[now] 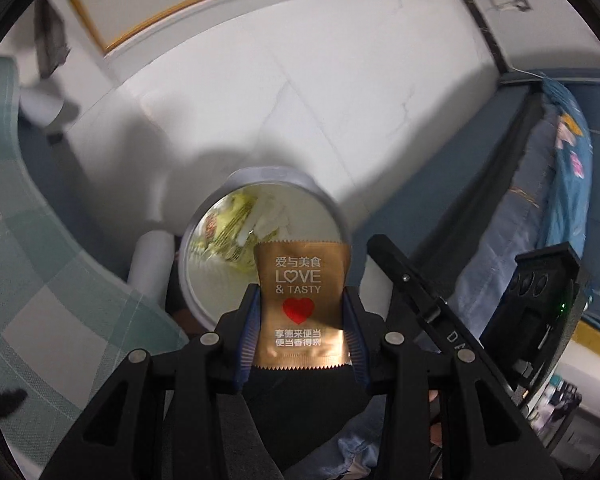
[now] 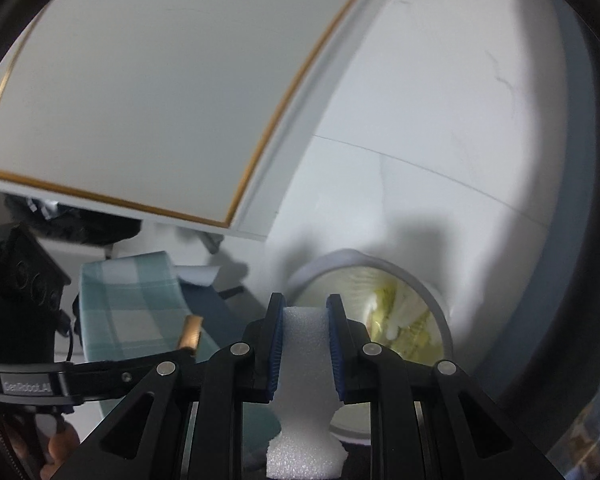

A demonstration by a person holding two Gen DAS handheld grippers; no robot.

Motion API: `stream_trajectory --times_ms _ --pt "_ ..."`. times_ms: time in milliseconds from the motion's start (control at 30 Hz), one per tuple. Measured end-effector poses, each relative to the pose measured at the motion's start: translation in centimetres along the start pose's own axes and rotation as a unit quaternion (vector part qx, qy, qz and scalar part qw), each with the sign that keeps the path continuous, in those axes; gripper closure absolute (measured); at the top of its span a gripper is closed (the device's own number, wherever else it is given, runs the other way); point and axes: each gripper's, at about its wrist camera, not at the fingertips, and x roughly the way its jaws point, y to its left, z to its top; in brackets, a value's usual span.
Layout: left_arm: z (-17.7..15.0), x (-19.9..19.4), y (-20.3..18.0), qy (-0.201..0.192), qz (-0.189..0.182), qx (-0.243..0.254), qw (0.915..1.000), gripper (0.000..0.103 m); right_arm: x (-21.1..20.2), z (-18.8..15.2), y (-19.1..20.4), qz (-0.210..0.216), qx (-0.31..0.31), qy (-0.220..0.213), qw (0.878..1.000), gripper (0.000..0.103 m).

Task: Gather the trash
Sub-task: 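Open both tools to drop the packet and foam piece into the bin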

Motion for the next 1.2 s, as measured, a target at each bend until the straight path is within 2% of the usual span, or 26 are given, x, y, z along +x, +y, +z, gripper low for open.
stream_trajectory --times_ms 200,367,533,600,633,700,800,933,1000,1100,1200 --pt "-0.1 1.4 0.2 0.040 0.008 -0.011 0.9991 0.068 1.3 -0.3 -1.6 -0.011 0.039 0.011 0.999 0.081" --pt "0.5 2.0 0.7 0.045 0.006 -0.012 0.9989 0.067 2.1 -0.7 -2.1 -0.015 0.050 0.021 0.998 0.081" --pt "0.8 3.1 1.0 0.051 0.011 -0.011 0.9986 0.062 2.4 -1.1 -2.3 -0.014 0.057 0.029 0.998 0.071" --pt "1.0 3.2 1.2 0.047 0.012 -0.014 0.9987 0.061 2.3 -1.1 -2.3 -0.017 0.055 0.023 0.998 0.070" --pt "1.2 3.1 1.5 0.043 0.012 -0.019 0.9988 0.056 2.1 -1.1 -2.3 -0.021 0.054 0.021 0.998 0.070" --pt "1.3 3.1 1.8 0.041 0.010 -0.025 0.9988 0.051 1.8 -1.1 -2.2 -0.025 0.049 0.017 0.998 0.063" --pt "1.3 3.3 2.0 0.048 0.008 -0.027 0.9985 0.051 1.2 -1.1 -2.5 -0.014 0.052 0.019 0.998 0.058" --pt "1.3 3.6 2.1 0.051 0.016 -0.024 0.9983 0.051 0.1 -0.9 -3.0 -0.012 0.056 0.014 0.998 0.057" --pt "1.5 3.2 2.0 0.043 0.021 -0.025 0.9985 0.051 -0.6 -0.9 -3.0 -0.015 0.051 0.008 0.999 0.054" --pt "1.4 2.4 2.1 0.027 0.024 -0.029 0.9989 0.038 -1.5 -0.7 -2.7 -0.015 0.043 0.001 0.999 0.051" --pt "1.2 1.3 1.7 0.004 0.022 -0.026 0.9994 0.036 -2.2 -0.6 -2.3 -0.014 0.038 -0.006 0.999 0.048"
